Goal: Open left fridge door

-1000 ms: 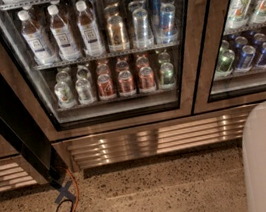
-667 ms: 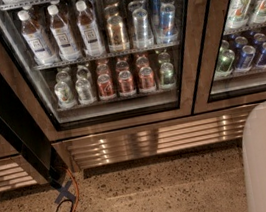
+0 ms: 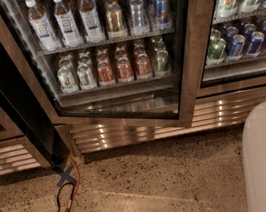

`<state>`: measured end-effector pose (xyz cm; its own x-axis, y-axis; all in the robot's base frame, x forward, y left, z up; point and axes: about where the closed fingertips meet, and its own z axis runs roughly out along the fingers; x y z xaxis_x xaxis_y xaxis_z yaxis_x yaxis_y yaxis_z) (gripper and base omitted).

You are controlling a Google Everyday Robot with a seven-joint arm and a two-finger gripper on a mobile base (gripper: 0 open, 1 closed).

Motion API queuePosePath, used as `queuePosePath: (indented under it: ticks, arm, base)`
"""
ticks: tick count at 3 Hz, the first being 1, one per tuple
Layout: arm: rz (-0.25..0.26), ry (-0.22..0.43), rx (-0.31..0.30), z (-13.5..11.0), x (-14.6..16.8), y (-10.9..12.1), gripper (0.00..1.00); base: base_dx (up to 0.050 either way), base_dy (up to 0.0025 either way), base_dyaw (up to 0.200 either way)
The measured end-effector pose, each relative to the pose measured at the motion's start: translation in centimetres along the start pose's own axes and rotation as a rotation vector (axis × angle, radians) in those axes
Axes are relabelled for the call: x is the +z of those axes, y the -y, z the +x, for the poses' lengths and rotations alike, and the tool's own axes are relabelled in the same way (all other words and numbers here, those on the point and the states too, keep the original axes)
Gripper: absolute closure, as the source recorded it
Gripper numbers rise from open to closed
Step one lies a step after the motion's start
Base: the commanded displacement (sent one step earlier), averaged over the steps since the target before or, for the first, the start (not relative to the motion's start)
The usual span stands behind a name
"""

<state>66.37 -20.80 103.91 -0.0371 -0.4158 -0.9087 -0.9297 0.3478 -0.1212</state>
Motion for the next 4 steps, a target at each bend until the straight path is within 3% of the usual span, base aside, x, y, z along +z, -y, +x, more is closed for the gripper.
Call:
queuePosePath:
  ticks: [1,2,4]
  arm:
    - [0.0,0.0,0.0,0.0,0.0,0.0,1.0]
    - [0.0,0.0,0.0,0.0,0.0,0.0,0.81]
    - [0.0,0.0,0.0,0.0,0.01,0.0,0.35]
  base:
    - [0.0,0.0,0.0]
    - [0.0,0.0,0.0]
    - [0.0,0.0,0.0]
